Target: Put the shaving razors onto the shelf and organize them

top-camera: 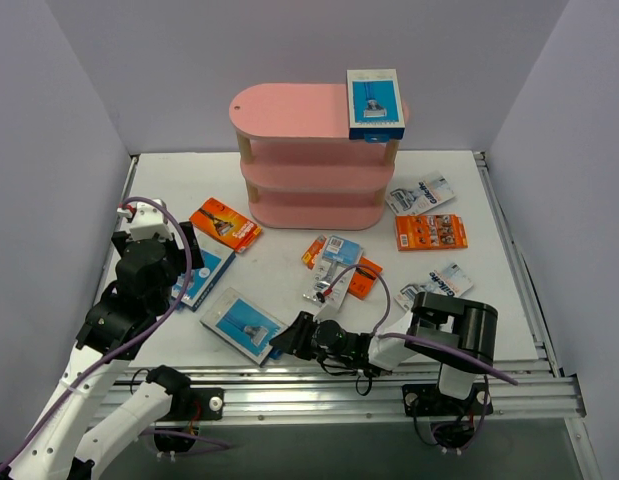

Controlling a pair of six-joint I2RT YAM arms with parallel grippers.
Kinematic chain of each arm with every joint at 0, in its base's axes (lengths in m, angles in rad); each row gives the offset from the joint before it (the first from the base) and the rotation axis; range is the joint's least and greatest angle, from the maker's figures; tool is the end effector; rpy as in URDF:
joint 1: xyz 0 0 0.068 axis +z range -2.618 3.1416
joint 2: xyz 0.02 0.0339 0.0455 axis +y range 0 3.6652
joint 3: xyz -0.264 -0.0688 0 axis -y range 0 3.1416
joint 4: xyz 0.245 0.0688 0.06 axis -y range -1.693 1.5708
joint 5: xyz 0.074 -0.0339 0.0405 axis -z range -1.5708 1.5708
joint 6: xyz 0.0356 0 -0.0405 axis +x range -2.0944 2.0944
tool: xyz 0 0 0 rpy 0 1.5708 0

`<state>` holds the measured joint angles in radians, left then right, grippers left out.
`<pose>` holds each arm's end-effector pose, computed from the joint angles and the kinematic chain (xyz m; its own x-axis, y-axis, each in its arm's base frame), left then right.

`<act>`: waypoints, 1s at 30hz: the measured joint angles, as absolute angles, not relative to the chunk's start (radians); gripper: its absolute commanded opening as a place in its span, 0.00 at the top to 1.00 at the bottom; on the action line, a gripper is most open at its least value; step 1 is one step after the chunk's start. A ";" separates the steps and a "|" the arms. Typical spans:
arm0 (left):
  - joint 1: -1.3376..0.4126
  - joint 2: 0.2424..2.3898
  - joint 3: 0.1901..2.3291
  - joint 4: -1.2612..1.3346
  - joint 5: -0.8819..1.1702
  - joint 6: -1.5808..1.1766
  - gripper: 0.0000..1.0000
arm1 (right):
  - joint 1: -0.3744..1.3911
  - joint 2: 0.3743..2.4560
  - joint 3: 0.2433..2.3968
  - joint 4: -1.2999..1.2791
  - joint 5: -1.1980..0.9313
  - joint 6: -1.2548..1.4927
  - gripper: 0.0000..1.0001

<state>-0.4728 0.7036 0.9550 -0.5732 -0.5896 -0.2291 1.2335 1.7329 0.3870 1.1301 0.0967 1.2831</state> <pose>0.1331 -0.0458 0.3706 -0.2535 -0.0823 -0.9638 -0.1527 0.9873 -0.0442 0.0968 0.2656 0.1252 -0.8908 0.3439 -0.2970 -0.1897 0.3125 0.9308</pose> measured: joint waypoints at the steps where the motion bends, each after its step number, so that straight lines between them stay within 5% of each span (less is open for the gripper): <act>1: -0.473 0.704 0.955 -0.573 -0.590 -0.229 0.05 | 1.234 1.733 0.387 1.131 0.096 1.283 0.71; 10: -0.477 0.704 0.955 -0.573 -0.590 -0.229 0.05 | 1.233 1.733 0.387 1.152 0.088 1.299 0.99; 30: -0.485 0.704 0.955 -0.574 -0.590 -0.229 0.05 | 1.176 1.570 0.423 0.944 0.086 1.267 1.00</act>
